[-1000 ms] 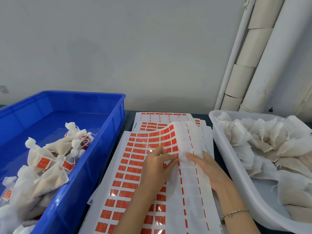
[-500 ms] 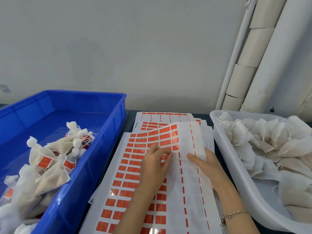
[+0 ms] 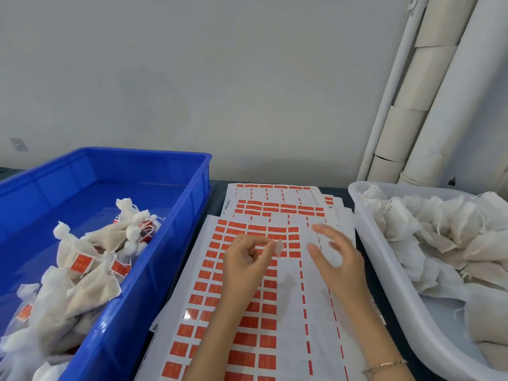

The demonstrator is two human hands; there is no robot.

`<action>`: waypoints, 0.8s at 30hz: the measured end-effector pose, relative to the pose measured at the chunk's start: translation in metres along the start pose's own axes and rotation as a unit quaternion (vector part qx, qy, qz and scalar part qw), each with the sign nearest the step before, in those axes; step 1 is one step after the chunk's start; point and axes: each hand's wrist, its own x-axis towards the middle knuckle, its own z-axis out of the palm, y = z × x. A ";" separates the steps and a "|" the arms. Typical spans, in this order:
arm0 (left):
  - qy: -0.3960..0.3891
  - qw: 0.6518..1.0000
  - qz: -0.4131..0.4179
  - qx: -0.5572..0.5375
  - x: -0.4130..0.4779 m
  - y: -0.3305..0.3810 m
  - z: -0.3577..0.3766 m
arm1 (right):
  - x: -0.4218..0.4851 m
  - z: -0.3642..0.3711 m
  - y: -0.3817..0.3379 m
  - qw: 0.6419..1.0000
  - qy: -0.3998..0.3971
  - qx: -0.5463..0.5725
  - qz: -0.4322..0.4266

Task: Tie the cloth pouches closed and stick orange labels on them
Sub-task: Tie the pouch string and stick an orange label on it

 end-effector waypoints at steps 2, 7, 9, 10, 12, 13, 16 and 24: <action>-0.049 0.999 0.023 0.004 -0.003 0.000 0.002 | -0.002 0.005 -0.007 0.997 -0.079 0.025 -0.004; -0.137 0.988 0.044 -0.049 -0.009 0.005 -0.002 | -0.004 0.007 -0.005 0.995 -0.090 0.044 -0.006; -0.156 0.981 0.002 -0.118 -0.009 0.009 -0.004 | -0.002 0.002 -0.003 0.996 -0.068 0.061 0.012; -0.160 0.974 -0.029 -0.155 -0.007 0.011 -0.005 | -0.001 -0.001 -0.003 0.995 -0.063 0.081 0.021; -0.172 0.957 -0.081 -0.220 -0.004 0.014 -0.008 | 0.001 -0.005 -0.004 0.988 -0.072 0.131 0.035; -0.182 0.951 -0.088 -0.235 -0.005 0.013 -0.009 | 0.001 -0.006 -0.005 0.985 -0.086 0.146 0.038; -0.197 0.948 -0.075 -0.238 -0.007 0.010 -0.010 | 0.001 0.001 -0.008 0.975 -0.166 0.141 0.049; -0.156 0.976 -0.026 -0.153 -0.004 0.002 -0.002 | -0.003 0.006 -0.005 0.955 -0.235 0.160 0.086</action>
